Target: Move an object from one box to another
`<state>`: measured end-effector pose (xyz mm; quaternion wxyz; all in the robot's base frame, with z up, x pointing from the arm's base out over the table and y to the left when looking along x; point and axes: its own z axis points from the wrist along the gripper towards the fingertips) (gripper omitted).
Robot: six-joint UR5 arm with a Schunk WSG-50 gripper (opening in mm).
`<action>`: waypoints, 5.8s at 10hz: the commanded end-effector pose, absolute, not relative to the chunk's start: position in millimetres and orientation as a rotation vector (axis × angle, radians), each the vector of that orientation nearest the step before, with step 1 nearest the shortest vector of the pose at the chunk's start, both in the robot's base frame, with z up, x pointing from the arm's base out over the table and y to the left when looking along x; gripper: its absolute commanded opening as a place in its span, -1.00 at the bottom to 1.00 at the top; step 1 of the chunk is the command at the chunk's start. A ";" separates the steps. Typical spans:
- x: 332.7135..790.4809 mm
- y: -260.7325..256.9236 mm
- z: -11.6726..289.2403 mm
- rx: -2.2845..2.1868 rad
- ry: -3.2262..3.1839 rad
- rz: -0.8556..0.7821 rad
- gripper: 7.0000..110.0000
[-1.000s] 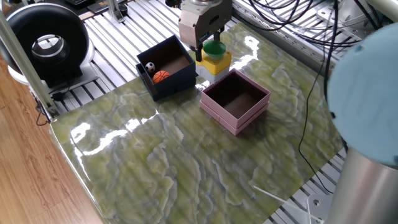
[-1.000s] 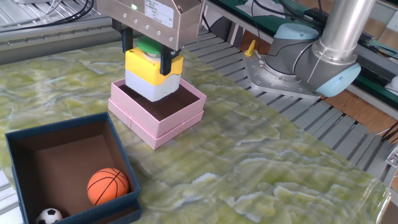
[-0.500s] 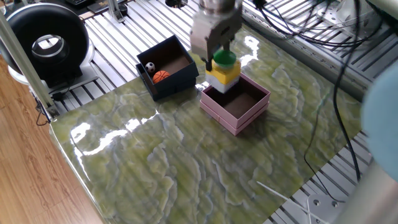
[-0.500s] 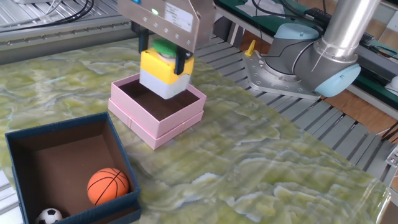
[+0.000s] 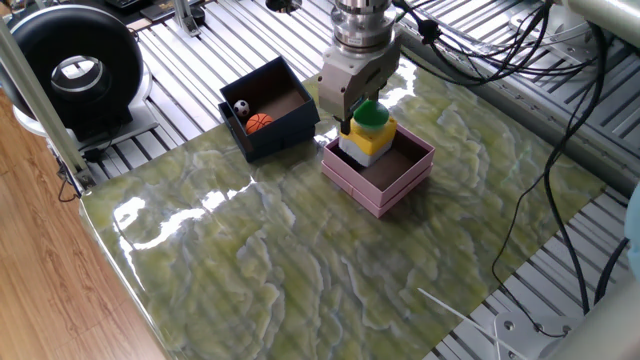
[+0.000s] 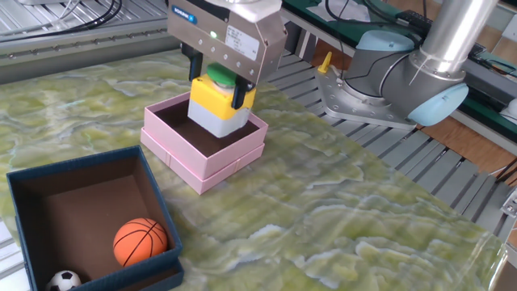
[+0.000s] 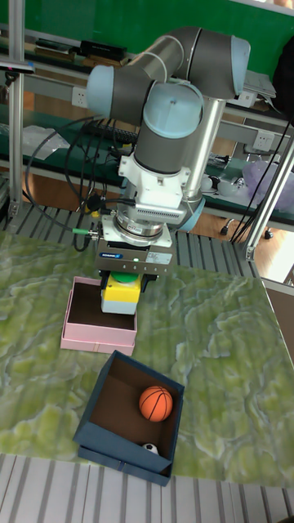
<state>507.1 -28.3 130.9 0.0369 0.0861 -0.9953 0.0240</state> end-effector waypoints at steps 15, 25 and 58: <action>520.8 -22.1 103.3 0.248 -3.081 0.038 -1.00; 524.7 -18.5 93.0 0.219 -3.089 0.003 -1.00; 534.4 -15.1 70.9 0.183 -3.113 -0.039 -0.28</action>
